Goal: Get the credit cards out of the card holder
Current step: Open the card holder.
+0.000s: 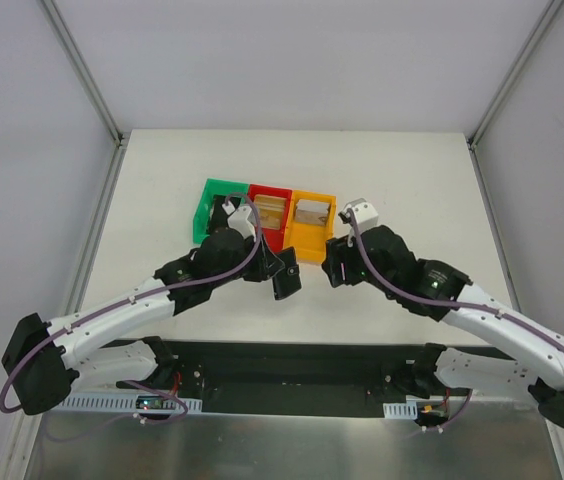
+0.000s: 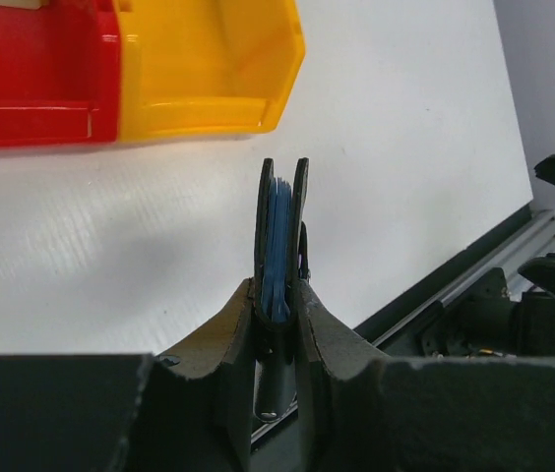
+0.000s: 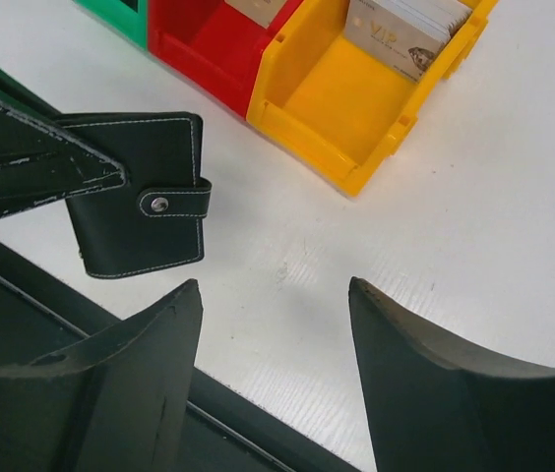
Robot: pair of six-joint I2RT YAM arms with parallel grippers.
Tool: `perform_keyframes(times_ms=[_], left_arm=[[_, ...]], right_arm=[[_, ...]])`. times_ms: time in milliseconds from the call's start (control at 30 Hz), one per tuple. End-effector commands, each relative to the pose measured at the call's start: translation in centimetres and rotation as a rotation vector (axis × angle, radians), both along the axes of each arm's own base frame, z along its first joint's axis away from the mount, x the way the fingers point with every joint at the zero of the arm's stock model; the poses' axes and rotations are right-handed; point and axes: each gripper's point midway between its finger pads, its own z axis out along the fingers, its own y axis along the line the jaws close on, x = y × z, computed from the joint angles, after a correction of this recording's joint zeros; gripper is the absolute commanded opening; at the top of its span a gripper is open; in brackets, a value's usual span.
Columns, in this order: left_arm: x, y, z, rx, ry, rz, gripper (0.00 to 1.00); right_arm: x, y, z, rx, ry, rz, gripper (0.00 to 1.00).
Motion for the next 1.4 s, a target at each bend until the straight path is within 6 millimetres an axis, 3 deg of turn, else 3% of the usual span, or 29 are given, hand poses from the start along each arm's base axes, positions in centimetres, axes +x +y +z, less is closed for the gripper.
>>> perform_keyframes(times_ms=[0,267,600,1367], left_arm=[[0.7,0.2,2.4,0.001,-0.034,0.066,0.0],[0.7,0.0,3.8,-0.014,-0.048,0.089,0.0],[0.8,-0.6,5.2,-0.038,-0.061,0.087,0.0],[0.3,-0.3,6.5,-0.069,-0.076,0.092,0.0]], right_arm=[[1.3,1.8,1.1,0.004,-0.043,-0.072,0.63],[1.1,6.3,0.6,0.005,-0.02,-0.008,0.51],[1.1,9.0,1.0,0.017,-0.014,0.02,0.52],[2.1,9.7,-1.4,-0.112,0.012,-0.014,0.43]])
